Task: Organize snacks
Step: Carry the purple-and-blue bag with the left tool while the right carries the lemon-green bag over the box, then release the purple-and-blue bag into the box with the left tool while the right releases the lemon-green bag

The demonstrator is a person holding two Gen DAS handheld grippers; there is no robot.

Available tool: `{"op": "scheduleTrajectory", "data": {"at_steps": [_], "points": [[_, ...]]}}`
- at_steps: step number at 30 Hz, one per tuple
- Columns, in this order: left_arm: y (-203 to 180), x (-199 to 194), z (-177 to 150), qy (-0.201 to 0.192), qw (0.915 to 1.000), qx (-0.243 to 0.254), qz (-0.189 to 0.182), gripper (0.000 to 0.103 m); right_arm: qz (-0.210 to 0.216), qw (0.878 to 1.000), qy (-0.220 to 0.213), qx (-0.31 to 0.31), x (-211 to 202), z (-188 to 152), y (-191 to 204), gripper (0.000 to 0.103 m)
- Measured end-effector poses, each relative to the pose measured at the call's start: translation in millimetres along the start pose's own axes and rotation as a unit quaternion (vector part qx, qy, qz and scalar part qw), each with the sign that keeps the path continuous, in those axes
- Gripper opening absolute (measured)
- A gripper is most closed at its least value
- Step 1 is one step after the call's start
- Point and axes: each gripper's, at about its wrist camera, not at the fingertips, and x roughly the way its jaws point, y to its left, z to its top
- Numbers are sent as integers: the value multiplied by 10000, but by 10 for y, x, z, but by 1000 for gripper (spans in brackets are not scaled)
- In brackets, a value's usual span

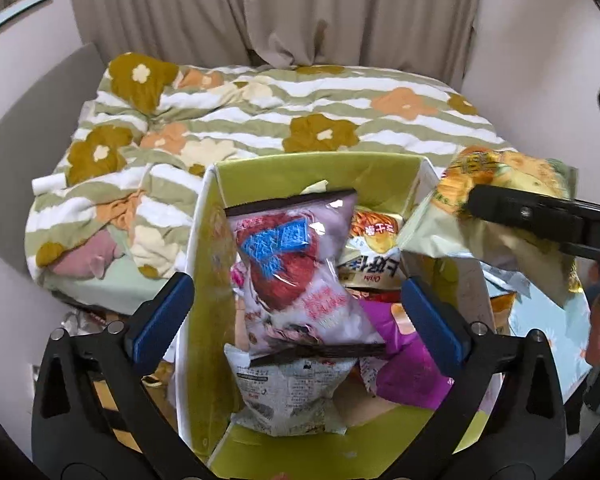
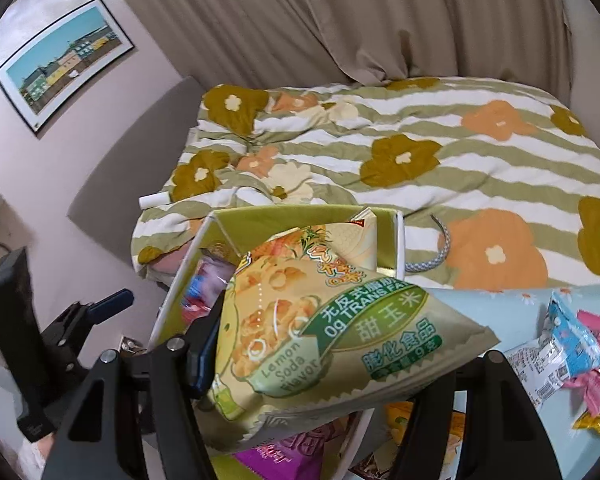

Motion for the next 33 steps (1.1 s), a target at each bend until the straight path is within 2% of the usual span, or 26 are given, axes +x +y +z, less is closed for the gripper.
{"op": "scheduleTrajectory", "data": {"at_steps": [8,17,18,20,21,28,33], "points": [[142,-210,-83,-136,9998,-101,-134,103,-464,9988,-75,-139,70,78,150,62],[367,-175,-95,-175,9992,-333,-156,103,-800,9964,7,-289,361,328,270,65],[385,-166,-101,-160,9992,-342,-162,103,-851,9961,20,-230,402,329,262,68],[405,-133,-114,-122,9992,-343,-166,103,-932,9955,11,-150,449,302,237,89],[407,-116,-115,-113,9992,-334,-166,103,-960,9953,6,-115,468,273,224,103],[391,-63,-156,-52,9992,-319,-241,103,-1189,9924,-106,-307,463,100,196,103],[368,-161,-148,-164,9992,-269,-238,103,-1077,9937,-175,-257,339,100,229,103]]}}
